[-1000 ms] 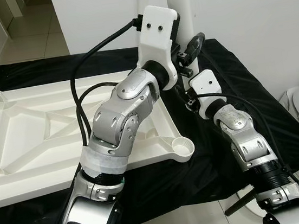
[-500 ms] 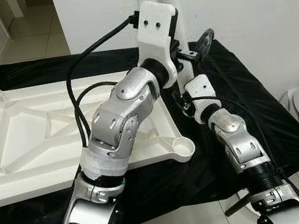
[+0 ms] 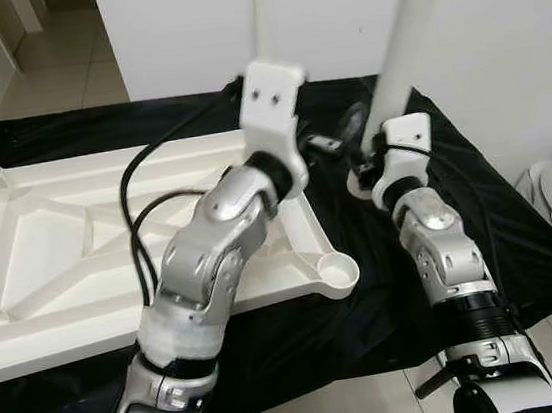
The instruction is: Building children table
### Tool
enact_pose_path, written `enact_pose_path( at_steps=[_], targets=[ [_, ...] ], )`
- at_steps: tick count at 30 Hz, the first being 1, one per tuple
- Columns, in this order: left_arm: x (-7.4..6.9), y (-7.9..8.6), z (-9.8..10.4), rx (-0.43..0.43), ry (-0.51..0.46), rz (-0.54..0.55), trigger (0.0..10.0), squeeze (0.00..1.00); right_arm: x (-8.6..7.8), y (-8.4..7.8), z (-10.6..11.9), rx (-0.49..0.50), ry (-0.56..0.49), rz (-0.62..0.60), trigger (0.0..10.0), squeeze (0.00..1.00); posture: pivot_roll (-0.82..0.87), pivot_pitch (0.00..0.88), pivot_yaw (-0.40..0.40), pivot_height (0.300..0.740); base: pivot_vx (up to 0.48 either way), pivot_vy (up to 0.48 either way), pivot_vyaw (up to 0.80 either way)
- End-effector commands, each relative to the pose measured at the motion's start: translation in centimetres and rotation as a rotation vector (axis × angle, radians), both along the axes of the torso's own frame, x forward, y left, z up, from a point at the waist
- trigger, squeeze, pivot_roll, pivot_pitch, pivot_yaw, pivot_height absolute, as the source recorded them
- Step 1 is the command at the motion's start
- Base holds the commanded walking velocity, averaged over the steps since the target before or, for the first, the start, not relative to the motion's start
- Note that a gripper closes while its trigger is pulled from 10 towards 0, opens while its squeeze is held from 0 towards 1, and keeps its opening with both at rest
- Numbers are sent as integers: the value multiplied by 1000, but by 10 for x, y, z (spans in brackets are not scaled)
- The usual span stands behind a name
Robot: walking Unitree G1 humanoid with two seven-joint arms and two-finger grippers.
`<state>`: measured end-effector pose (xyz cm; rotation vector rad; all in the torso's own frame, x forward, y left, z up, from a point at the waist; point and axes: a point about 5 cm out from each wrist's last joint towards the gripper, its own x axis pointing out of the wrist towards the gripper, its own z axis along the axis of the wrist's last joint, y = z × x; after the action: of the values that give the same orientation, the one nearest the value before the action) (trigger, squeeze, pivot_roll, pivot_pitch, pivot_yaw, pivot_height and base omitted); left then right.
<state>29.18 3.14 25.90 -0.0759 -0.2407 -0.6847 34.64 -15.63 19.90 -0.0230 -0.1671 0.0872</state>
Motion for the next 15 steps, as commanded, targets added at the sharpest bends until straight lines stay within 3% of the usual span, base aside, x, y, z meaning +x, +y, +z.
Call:
enact_pose_path(
  at_steps=[1, 3, 4, 7, 8, 12, 14, 15],
  targets=[
    [-8, -6, -2, 36, -47, -87, 10000, 0, 1, -1, -1, 34, 9, -1, 10000, 0, 95, 0, -48, 740, 0, 0, 0],
    [-10, -5, -8, 56, -44, -99, 10000, 0, 0, -1, -1, 43, 10, 0, 10000, 0, 95, 0, -48, 740, 0, 0, 0],
    [-16, 1, -34, 172, -70, -115, 10000, 0, -1, 2, 2, 68, -10, 34, 10000, 0, 101, 0, -52, 740, 0, 0, 0],
    [-19, 2, -42, 206, -81, -120, 10000, 0, -1, 3, 2, 73, -15, 43, 10000, 0, 101, 0, -52, 740, 0, 0, 0],
    [-22, 5, -56, 233, -51, -162, 10000, 0, 0, 5, 5, 73, -26, 59, 10000, 0, 105, 0, -53, 740, 0, 0, 0],
    [-24, 6, -70, 287, -22, -190, 10000, 0, 0, 6, 7, 72, -35, 68, 10000, 0, 107, 0, -56, 740, 0, 0, 0],
    [-22, 10, -85, 375, -2, -179, 10000, 0, 1, 6, 9, 74, -42, 72, 10000, 0, 106, 0, -54, 740, 0, 0, 0],
    [-22, 10, -85, 375, -2, -179, 10000, 0, 1, 6, 9, 74, -42, 72, 10000, 0, 106, 0, -54, 740, 0, 0, 0]
  ],
)
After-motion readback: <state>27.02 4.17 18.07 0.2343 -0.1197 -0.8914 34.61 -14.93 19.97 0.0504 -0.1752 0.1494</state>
